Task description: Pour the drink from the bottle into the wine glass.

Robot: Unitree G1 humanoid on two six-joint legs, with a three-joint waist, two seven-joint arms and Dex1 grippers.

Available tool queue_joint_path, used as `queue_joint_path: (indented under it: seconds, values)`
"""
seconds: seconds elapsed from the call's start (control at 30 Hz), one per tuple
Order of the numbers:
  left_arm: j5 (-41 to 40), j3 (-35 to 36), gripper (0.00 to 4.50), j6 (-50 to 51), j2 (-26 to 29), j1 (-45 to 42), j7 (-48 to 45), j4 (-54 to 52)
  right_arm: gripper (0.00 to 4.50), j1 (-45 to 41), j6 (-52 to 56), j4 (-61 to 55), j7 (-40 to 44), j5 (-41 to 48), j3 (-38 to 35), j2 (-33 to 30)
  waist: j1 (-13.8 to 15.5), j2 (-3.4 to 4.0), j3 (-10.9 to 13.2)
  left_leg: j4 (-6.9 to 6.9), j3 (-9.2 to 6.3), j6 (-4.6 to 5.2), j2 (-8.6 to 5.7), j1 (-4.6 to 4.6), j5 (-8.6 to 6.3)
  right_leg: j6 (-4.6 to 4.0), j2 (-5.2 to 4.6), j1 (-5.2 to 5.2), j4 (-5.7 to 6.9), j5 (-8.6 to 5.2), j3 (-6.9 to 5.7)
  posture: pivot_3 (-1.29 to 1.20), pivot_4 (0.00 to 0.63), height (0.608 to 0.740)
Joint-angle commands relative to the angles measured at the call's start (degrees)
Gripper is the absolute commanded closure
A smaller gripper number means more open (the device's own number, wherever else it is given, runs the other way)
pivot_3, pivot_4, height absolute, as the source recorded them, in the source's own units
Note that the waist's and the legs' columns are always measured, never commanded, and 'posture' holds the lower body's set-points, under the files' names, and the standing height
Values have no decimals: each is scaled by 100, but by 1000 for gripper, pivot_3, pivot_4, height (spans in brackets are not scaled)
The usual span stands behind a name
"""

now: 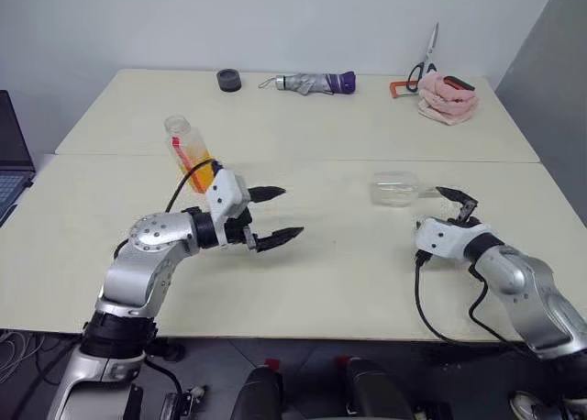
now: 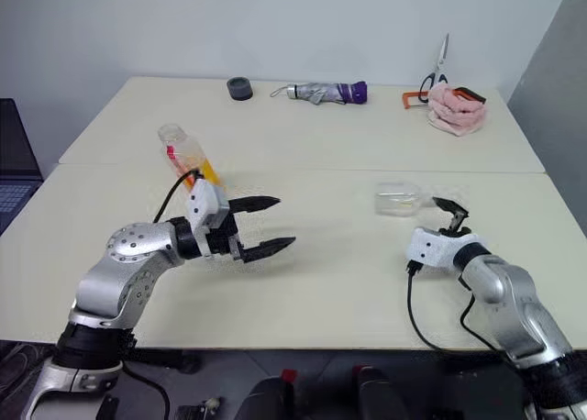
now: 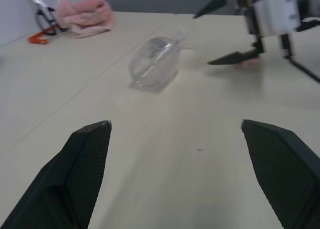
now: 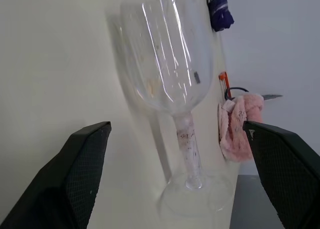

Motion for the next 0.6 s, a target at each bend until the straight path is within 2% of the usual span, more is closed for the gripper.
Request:
queue_joint_path:
  seconds: [0.03, 0.3, 0.57, 0.6]
  values:
    - [3, -236, 50, -23, 51, -190, -338, -139, 0, -556, -173, 632, -309, -509, 125, 20, -2, 0, 0, 1, 0, 0, 0, -1, 0, 0, 0, 0, 0, 0, 0, 0, 150, 740]
    - [37, -339, 50, 59, -3, -381, -369, -75, 0, -1506, -582, 2246, -1134, -1358, 576, 69, 13, 0, 0, 1, 1, 0, -3, -7, 0, -1, -5, -3, -2, 0, 1, 0, 150, 740]
    - [78, -296, 50, -120, -25, -258, -437, 65, 0, -1949, -846, 3288, -1661, -1567, 771, 262, 7, 0, 0, 1, 1, 0, -3, -6, 0, -1, -6, -4, 0, 1, 2, 0, 150, 740]
    - [88, -298, 18, -163, -34, -221, -449, 91, 174, -1982, -853, 3376, -1711, -1574, 793, 309, 6, 0, 0, 1, 2, 1, -3, -6, 0, -1, -6, -4, 0, 1, 2, 0, 150, 740]
